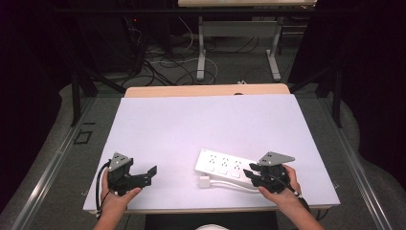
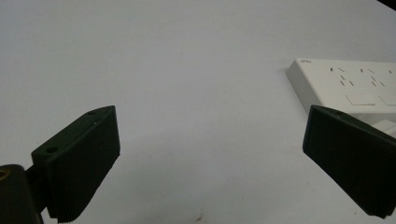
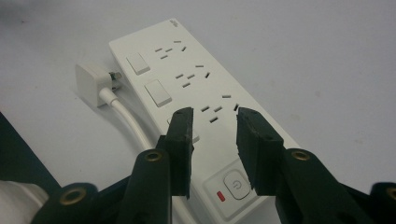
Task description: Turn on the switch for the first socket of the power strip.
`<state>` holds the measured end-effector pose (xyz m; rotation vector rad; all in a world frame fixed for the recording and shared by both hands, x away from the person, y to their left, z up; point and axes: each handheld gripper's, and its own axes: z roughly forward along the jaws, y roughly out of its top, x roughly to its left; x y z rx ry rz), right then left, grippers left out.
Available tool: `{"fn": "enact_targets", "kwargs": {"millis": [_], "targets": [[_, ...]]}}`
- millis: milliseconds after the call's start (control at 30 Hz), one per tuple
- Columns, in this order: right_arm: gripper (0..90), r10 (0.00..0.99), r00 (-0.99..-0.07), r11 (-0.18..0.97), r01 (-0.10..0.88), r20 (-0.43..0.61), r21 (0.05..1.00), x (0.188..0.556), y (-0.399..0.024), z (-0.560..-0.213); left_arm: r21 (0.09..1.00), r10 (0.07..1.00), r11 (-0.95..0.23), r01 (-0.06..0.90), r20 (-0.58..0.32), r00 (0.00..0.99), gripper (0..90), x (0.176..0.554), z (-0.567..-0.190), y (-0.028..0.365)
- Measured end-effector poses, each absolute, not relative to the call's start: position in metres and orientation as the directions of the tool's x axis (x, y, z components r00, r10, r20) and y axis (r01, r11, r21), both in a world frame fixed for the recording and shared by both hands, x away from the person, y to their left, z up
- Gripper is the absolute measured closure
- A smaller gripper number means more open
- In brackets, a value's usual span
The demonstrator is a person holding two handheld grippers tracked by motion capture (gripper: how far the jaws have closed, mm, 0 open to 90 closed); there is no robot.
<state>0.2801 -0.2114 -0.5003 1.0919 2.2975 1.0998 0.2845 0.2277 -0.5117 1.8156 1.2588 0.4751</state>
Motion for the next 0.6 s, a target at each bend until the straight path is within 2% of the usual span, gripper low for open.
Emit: {"fn": "enact_targets", "kwargs": {"millis": [600], "targets": [[72.1,0.773,-0.634,0.400,0.525,0.032,0.751,0.286,-0.209,-0.513,0.811,0.896,-0.130,0.571,-0.151,0.418,4.3,0.285,-0.512,0.228]]}}
